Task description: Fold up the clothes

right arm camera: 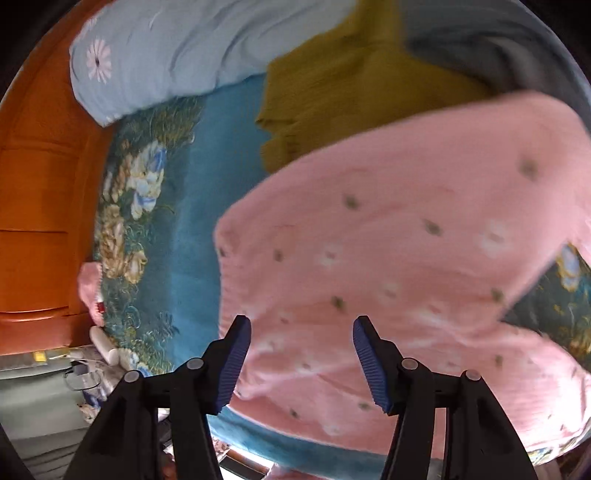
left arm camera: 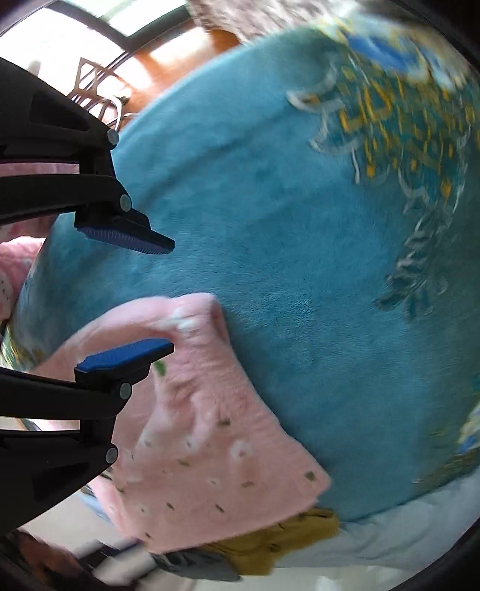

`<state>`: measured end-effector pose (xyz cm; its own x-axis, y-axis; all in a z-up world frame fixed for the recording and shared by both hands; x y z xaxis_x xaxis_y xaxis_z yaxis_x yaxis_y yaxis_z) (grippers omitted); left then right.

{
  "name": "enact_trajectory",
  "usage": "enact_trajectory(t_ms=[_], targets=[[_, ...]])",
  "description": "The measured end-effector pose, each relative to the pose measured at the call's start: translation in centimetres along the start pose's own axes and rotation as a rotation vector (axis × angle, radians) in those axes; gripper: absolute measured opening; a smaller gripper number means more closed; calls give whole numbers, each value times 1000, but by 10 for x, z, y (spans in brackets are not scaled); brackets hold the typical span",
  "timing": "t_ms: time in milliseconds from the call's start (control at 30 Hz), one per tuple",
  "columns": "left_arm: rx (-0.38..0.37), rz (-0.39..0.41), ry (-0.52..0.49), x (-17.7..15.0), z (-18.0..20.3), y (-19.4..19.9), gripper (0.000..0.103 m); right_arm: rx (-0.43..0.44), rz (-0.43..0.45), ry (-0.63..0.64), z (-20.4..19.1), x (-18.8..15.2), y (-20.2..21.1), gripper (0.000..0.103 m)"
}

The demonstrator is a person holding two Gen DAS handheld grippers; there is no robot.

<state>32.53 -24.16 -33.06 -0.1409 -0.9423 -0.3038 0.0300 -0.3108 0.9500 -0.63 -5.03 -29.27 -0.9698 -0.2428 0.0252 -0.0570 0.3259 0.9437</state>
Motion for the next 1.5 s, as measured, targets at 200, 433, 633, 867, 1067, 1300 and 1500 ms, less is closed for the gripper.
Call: enact_trajectory(t_ms=[200,433,633,867,1067,1300,1500], targets=[[-51,-89,-33,9,2,-31,48,-40,-68,51,-77,54,-79,65],[-119,-114,-55,7,20,-48,48,-136,-183,58,-109,85,-167,68],[-152,-122,-17,0,16,-51,48,-371,-211,67,-83,90,-194,68],[-192,-124,-22,-11,19,-55,49,-278,-208,-156,-44,79,-187,43],[-241,-119,-82,-32,37,-55,23,-159,-158,-191,-30,73,-162,31],[-306,4,-102,-42,49,-20,12,-111,-67,-65,-46,72,-111,31],[-376,121,-51,4,11,41,11,-40,-29,76,-113,82,-90,31]])
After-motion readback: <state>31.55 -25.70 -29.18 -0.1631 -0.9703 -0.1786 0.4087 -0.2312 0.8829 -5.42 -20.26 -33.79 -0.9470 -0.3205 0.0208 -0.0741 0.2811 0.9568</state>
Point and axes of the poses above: each gripper's, at about its wrist camera, not at the fingertips, and y roughly against the way its jaws point, z to its right, x to its top, the point moved 9 cm from there along -y, roughly the way its jaws point, and after that the axes turned 8 degrees about y, right-handed, at the moved point
